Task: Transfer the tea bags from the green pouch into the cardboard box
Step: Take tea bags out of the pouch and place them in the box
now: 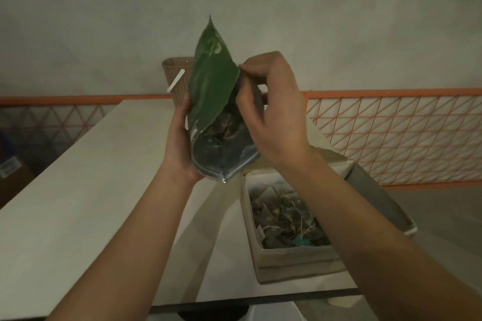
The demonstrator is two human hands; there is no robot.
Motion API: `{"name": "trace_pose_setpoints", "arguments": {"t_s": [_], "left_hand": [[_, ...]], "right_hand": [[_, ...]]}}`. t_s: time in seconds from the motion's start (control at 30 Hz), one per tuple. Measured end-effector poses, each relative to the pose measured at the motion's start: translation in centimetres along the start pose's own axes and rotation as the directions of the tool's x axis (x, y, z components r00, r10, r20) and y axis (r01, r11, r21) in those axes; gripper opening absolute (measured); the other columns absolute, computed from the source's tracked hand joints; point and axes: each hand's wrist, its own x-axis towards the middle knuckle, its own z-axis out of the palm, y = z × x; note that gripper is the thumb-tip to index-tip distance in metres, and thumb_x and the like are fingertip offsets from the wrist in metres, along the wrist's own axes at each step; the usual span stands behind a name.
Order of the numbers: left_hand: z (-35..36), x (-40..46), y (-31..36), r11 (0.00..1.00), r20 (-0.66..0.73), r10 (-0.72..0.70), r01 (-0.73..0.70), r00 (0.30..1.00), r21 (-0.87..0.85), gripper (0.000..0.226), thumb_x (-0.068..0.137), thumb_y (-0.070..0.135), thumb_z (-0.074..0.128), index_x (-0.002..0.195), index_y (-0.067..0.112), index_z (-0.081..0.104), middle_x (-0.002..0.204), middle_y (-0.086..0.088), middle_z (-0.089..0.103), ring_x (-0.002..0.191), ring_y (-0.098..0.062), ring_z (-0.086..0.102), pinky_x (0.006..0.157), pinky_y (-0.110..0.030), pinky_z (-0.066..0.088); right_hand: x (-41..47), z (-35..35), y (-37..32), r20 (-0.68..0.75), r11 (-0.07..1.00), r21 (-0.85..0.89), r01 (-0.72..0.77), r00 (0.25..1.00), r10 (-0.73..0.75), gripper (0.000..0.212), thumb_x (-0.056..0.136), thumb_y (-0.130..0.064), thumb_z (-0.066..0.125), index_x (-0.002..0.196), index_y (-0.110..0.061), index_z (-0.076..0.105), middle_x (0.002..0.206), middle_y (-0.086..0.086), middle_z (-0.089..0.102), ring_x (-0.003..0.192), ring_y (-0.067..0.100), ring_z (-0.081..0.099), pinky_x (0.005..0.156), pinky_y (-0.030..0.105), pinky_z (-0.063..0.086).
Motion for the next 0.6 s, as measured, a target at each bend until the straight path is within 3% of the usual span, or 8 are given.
{"name": "trace_pose_setpoints", "arguments": {"t_s": [0.1,0.17,0.37,0.5,0.6], "left_hand": [[0.2,0.5,-0.7,0.999,-0.050,-0.023,0.025,0.999,0.035,0.056,0.100,0.056,0.045,0.127,0.014,0.070,0.124,-0.014,0.068,0.110,-0.032,0.067,0.095,-0.042,0.055],[-0.5,0.7,-1.3,0.997,-0.091,-0.058,0.061,0.994,0.036,0.057,0.098,0.057,0.043,0.116,0.014,0.076,0.121,-0.015,0.071,0.104,-0.033,0.070,0.092,-0.042,0.055],[-1.3,0.2,-2.3,0.994,-0.096,-0.099,0.103,0.990,0.035,0.058,0.096,0.059,0.045,0.111,0.014,0.079,0.119,-0.017,0.071,0.095,-0.035,0.073,0.090,-0.044,0.057],[-1.1,0.0,-2.0,0.995,-0.043,-0.097,0.097,0.994,0.006,0.052,0.100,0.053,0.045,0.129,0.014,0.067,0.128,-0.017,0.065,0.107,-0.036,0.066,0.097,-0.046,0.052],[-1.1,0.2,-1.6,0.995,-0.048,-0.096,0.094,0.994,-0.032,0.054,0.102,0.050,0.043,0.140,0.014,0.056,0.130,-0.017,0.061,0.112,-0.034,0.062,0.096,-0.045,0.053]], "right_hand": [[-0.8,0.7,0.1,0.016,0.993,0.004,-0.117,0.993,0.117,0.017,0.096,-0.011,0.051,0.106,0.002,0.055,0.098,0.009,0.063,0.080,0.017,0.063,0.064,0.039,0.054],[-1.1,1.1,0.9,0.053,0.980,-0.042,-0.195,0.979,0.197,0.017,0.098,-0.015,0.050,0.106,-0.002,0.054,0.097,0.005,0.064,0.079,0.017,0.064,0.064,0.038,0.053],[-1.2,0.6,2.1,0.152,0.968,-0.072,-0.241,0.956,0.250,0.018,0.099,-0.020,0.049,0.109,-0.005,0.053,0.104,0.003,0.065,0.088,0.016,0.064,0.068,0.036,0.056],[-1.4,-0.1,1.8,0.214,0.956,0.037,-0.293,0.936,0.279,0.012,0.097,-0.009,0.050,0.108,-0.014,0.047,0.112,-0.002,0.059,0.099,0.012,0.063,0.069,0.013,0.049],[-3.1,-0.8,1.5,0.258,0.965,-0.024,-0.261,0.931,0.258,0.011,0.091,-0.007,0.058,0.100,-0.012,0.054,0.121,0.004,0.053,0.106,0.003,0.052,0.079,0.005,0.043]]}}
